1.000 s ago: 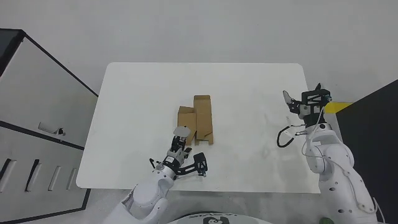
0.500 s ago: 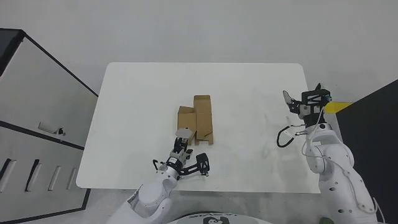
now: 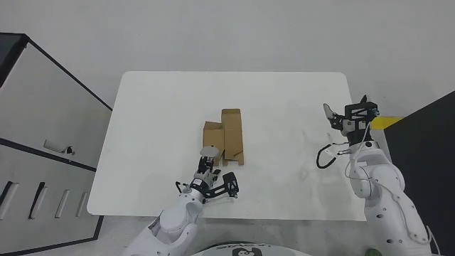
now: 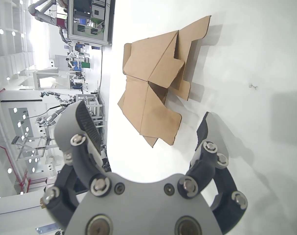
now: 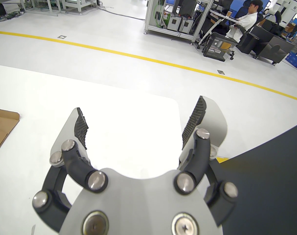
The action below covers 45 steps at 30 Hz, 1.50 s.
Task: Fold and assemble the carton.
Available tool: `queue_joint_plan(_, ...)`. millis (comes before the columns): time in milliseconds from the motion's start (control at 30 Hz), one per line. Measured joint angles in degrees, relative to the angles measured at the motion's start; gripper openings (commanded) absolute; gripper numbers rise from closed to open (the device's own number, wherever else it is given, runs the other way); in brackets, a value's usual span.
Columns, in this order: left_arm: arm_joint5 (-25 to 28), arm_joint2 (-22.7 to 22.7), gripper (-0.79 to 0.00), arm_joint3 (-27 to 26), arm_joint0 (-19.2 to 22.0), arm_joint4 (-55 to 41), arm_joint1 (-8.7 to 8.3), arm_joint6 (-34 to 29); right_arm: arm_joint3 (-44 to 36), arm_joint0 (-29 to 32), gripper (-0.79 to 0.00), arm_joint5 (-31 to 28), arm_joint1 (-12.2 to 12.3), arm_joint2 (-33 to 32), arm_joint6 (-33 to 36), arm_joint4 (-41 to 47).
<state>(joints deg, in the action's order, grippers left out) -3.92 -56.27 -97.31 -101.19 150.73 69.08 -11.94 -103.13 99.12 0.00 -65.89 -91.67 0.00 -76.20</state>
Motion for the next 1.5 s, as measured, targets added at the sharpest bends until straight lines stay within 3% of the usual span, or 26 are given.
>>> queue_joint_plan(367, -0.05, -0.11, -0.16, 0.65, 0.19, -0.2, 0.15, 0.66, 0.0, 0.0, 0.0, 0.0, 0.0, 0.0, 0.0, 0.0)
queue_joint_plan(433, 0.0, 0.04, -0.234, 1.29, 0.45, -0.3, 0.25, 0.59, 0.0, 0.0, 0.0, 0.0, 0.0, 0.0, 0.0, 0.0)
queue_joint_plan(700, -0.39, 0.43, -0.339, 2.87, 1.57, -0.04, 0.59, 0.1, 0.0, 0.0, 0.0, 0.0, 0.0, 0.0, 0.0, 0.0)
queue_joint_plan(967, -0.45, 0.76, -0.366, 4.73, 2.49, -0.08, 0.9, 0.01, 0.0, 0.0, 0.0, 0.0, 0.0, 0.0, 0.0, 0.0)
queue_joint_plan(1067, -0.87, 0.76, -0.456, 4.89, 2.65, -0.36, 1.0, 0.04, 0.0, 0.0, 0.0, 0.0, 0.0, 0.0, 0.0, 0.0)
queue_joint_plan(1200, -2.54, 0.51, -0.785, 4.79, 2.59, -0.97, 1.12, 0.24, 0.0, 0.0, 0.0, 0.0, 0.0, 0.0, 0.0, 0.0)
queue_joint_plan(1500, -6.51, -0.31, -0.785, 1.24, 1.48, 0.39, 1.05, 1.63, 0.0, 0.0, 0.0, 0.0, 0.0, 0.0, 0.0, 0.0)
